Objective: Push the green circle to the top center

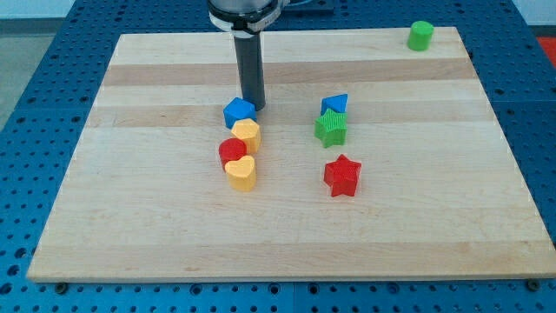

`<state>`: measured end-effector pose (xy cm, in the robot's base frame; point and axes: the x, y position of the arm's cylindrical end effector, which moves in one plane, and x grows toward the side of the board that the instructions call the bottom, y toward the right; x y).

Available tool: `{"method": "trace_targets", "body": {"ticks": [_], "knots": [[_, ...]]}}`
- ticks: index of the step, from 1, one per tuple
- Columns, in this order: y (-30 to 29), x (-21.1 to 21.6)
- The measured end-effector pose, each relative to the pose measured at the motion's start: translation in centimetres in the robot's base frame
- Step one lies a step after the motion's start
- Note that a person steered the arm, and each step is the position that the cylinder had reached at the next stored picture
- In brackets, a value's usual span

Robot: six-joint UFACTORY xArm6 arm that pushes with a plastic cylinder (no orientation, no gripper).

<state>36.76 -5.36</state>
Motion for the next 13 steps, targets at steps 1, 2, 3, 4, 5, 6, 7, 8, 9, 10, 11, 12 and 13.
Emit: {"method": "trace_targets", "body": {"ticks": [1, 2, 3, 4, 5, 6, 7, 8, 9, 10, 11, 12, 13], "knots": [[0.0, -0.7], [0.7, -4.3], [2.7, -6.1], [8.5, -6.1], [14.8, -6.5], [21.0, -7.8], [26.6, -8.8], [27.6, -8.9], [29.2, -9.0], [31.5, -10.2], [31.5, -11.7], [31.5, -14.5], [31.5, -15.0]]}}
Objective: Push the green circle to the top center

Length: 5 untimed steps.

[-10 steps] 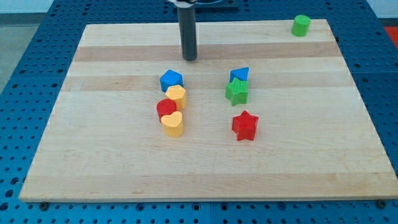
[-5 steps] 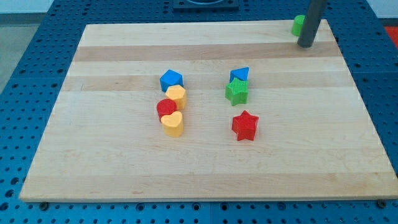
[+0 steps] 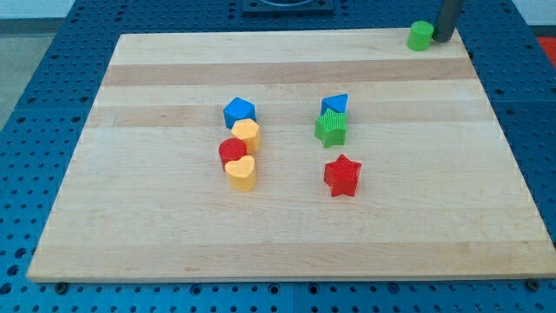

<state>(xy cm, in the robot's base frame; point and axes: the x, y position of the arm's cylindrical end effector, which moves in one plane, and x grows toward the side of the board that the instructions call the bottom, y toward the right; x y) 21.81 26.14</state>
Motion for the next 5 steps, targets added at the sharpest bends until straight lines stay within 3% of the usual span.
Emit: {"method": "trace_targets", "body": {"ticks": [5], "knots": [[-3.2, 0.8]]}}
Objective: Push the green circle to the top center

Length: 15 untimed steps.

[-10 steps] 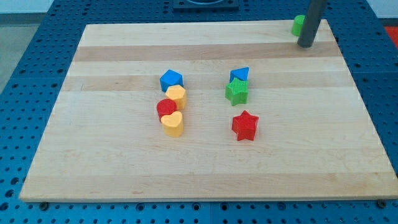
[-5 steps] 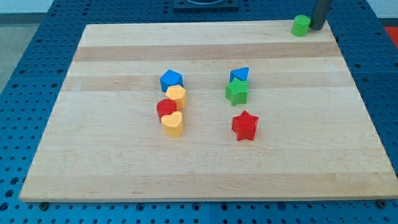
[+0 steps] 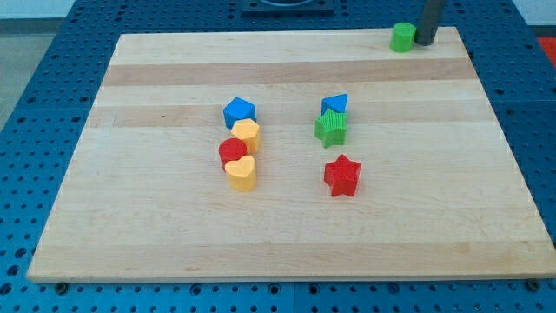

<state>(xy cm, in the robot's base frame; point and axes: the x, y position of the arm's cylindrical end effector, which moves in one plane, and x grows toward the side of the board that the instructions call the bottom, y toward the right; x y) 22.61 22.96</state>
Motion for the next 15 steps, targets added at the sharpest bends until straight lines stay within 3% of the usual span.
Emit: {"method": "trace_targets", "body": {"ticks": [4, 11, 15], "knots": [[-0.6, -0.3], [-13.6, -0.3], [-14.6, -0.3]]}}
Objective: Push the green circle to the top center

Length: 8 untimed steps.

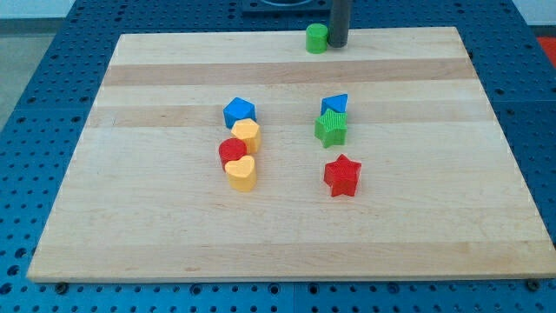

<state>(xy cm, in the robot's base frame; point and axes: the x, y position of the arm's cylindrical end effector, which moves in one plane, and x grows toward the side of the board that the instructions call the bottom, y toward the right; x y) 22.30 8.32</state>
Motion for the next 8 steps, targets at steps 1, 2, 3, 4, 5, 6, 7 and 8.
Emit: {"method": "trace_targets", "body": {"ticks": [1, 2, 3, 4, 5, 6, 7, 8], "knots": [[-0.8, 0.0], [-2.7, 0.0], [-3.3, 0.0], [-3.4, 0.0], [-3.4, 0.0], [-3.9, 0.0], [-3.9, 0.0], [-3.9, -1.4]]}}
